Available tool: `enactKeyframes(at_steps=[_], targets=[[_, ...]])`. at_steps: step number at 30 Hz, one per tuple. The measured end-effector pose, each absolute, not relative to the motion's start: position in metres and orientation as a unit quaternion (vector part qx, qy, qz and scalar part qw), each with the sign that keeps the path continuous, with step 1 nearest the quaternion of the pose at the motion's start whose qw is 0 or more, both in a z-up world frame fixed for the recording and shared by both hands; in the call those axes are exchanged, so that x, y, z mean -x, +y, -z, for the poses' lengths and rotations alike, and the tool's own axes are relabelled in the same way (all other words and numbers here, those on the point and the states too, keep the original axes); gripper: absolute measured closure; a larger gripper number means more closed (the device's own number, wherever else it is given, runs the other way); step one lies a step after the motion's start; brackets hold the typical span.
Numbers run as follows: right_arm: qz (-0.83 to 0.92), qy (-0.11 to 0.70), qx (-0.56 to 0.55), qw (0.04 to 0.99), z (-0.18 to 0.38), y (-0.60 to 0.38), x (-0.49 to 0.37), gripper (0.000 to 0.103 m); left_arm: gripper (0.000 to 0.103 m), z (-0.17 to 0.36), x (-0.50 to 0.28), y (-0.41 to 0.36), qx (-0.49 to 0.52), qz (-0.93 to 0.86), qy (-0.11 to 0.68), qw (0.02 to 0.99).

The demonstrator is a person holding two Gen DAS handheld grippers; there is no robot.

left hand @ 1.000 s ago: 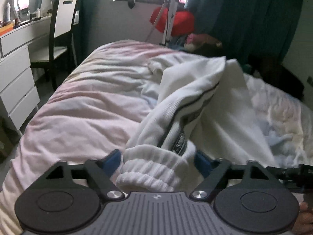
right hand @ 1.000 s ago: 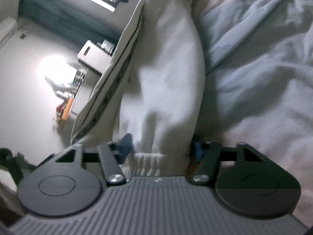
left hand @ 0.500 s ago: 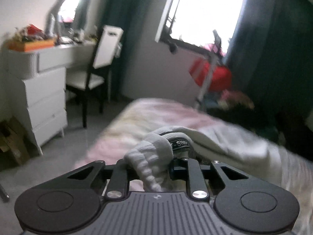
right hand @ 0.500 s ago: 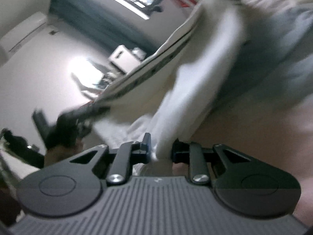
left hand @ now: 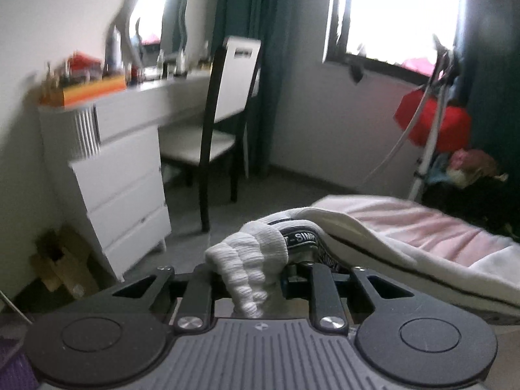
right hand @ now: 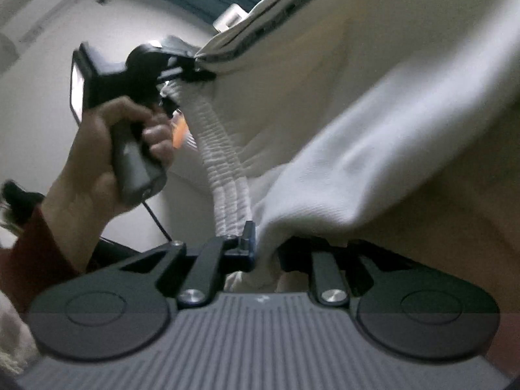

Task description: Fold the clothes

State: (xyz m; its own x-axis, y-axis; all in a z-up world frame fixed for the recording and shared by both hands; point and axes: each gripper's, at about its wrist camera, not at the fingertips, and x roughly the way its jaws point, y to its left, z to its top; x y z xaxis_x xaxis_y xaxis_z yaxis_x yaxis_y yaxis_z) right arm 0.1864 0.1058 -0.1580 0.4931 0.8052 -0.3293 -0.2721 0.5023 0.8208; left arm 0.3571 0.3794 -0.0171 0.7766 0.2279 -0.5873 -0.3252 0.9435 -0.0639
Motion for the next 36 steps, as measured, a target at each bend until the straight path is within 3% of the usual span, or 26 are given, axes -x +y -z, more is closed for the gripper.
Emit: enactKeyframes(at_steps=[6, 8, 10, 11, 12, 14, 16, 29, 36], targets=[[-0.37, 0.384, -0.309, 0.788, 0.148, 0.107, -0.195, 0.083, 0.069, 0.048, -0.359, 0.384, 0.08, -0.141, 0.329, 0.93], [-0.379, 0.387, -0.282, 0.792, 0.137, 0.103, -0.19, 0.077, 0.056, 0.041, -0.347, 0.379, 0.071, -0.144, 0.323, 0.933], [-0.376, 0.39, -0.266, 0.797, 0.127, 0.093, -0.181, 0.053, 0.044, 0.027, -0.331, 0.372, 0.068, -0.154, 0.313, 0.935], [-0.369, 0.387, -0.261, 0.804, 0.119, 0.087, -0.176, 0.03, 0.037, 0.02, -0.322, 0.369, 0.066, -0.156, 0.308, 0.936], [-0.361, 0.377, -0.254, 0.814, 0.11, 0.079, -0.168, 0.018, 0.033, 0.011, -0.311, 0.362, 0.063, -0.143, 0.302, 0.94], [-0.347, 0.345, -0.234, 0.84, 0.089, 0.06, -0.147, 0.018, 0.025, -0.007, -0.289, 0.349, 0.055, -0.12, 0.29, 0.948], [-0.342, 0.323, -0.219, 0.855, 0.069, 0.042, -0.127, 0.018, 0.022, -0.023, -0.265, 0.331, 0.047, -0.113, 0.283, 0.951], [-0.233, 0.196, -0.133, 0.943, -0.017, -0.092, -0.03, 0.018, 0.016, -0.093, -0.106, 0.16, 0.027, 0.022, 0.236, 0.971], [-0.165, 0.155, -0.133, 0.965, -0.017, -0.154, -0.027, 0.018, 0.015, -0.085, -0.088, 0.088, -0.005, 0.086, 0.245, 0.966]])
